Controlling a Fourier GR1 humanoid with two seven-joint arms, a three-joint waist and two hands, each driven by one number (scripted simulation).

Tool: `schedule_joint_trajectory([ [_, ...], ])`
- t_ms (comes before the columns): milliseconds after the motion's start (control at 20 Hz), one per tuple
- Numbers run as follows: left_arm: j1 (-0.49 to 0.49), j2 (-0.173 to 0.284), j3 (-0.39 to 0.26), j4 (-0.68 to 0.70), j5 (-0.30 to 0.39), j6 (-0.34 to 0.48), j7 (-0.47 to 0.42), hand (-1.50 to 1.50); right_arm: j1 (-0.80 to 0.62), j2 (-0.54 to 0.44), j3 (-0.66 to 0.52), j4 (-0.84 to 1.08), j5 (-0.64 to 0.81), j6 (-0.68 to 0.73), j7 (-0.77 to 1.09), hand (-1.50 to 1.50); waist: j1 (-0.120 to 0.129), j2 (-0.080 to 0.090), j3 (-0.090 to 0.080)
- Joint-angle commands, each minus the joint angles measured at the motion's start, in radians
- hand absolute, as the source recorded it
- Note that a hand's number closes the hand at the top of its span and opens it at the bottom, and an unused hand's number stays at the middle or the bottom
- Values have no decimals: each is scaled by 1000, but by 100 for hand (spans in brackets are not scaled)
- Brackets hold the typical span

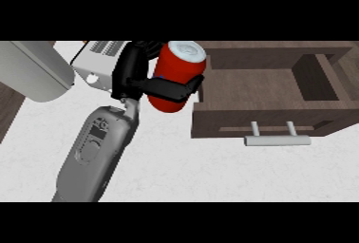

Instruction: Pick up the can, place it into the drawer and close the drawer

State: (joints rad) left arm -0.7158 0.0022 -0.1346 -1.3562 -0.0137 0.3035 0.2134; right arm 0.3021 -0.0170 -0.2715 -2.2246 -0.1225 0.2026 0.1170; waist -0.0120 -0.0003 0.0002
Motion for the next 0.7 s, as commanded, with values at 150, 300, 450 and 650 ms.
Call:
schedule_joint_trajectory([
  [150,-266,-2,-31,137,30,98,104,150,26,16,22,45,29,9,-66,-150,-5,1,0],
  [300,-368,-2,-22,248,39,128,64,150,24,16,24,-14,21,-8,-8,-150,-9,2,0],
  [450,-473,-2,-84,374,104,222,58,150,-39,-18,-19,23,-27,12,5,-150,-22,5,1],
  [650,-579,-2,-63,465,131,213,62,150,-17,-14,-27,5,-16,6,3,-150,-20,5,1],
])
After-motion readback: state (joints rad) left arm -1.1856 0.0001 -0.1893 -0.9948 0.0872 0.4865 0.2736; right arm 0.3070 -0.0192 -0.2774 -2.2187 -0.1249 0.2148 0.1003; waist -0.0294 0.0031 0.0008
